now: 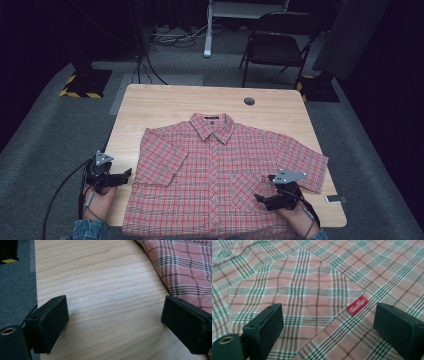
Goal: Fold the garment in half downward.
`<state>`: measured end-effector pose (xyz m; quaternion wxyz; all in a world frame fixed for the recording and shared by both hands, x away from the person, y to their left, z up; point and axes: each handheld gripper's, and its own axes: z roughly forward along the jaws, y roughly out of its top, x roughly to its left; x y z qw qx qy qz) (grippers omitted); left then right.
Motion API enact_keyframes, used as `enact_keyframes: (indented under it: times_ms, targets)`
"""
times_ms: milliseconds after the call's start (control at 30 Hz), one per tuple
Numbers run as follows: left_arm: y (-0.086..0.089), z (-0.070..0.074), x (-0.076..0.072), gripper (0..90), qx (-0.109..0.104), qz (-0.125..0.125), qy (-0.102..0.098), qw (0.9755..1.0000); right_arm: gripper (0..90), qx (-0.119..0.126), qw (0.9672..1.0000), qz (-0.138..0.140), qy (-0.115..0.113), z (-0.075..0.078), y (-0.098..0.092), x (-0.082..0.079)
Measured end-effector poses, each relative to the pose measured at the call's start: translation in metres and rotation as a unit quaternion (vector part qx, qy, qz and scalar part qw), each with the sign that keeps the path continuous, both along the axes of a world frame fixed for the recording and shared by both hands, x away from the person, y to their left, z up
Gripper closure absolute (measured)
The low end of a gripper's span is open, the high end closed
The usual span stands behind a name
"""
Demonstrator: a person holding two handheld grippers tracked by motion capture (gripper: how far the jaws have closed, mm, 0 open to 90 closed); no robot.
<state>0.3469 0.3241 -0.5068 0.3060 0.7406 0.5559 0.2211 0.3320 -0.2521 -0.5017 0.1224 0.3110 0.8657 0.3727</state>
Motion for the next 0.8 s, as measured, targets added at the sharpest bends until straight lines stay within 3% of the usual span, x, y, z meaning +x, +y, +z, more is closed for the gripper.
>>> enact_keyframes:
  times_ms: [267,500,800]
  targets:
    - [0.000,0.000,0.000,7.6,0.000,0.000,0.000,1.0000,9.3,0.015,0.9998,0.001,-0.013,0.013,-0.003,0.004]
    - [0.000,0.000,0.000,7.6,0.001,-0.001,0.000,1.0000,9.4,0.040,0.9987,-0.029,-0.015,0.026,-0.006,0.008]
    - [-0.001,0.000,-0.001,7.6,0.001,0.000,0.001,1.0000,9.4,0.034,0.9980,-0.038,-0.037,0.044,-0.013,0.015]
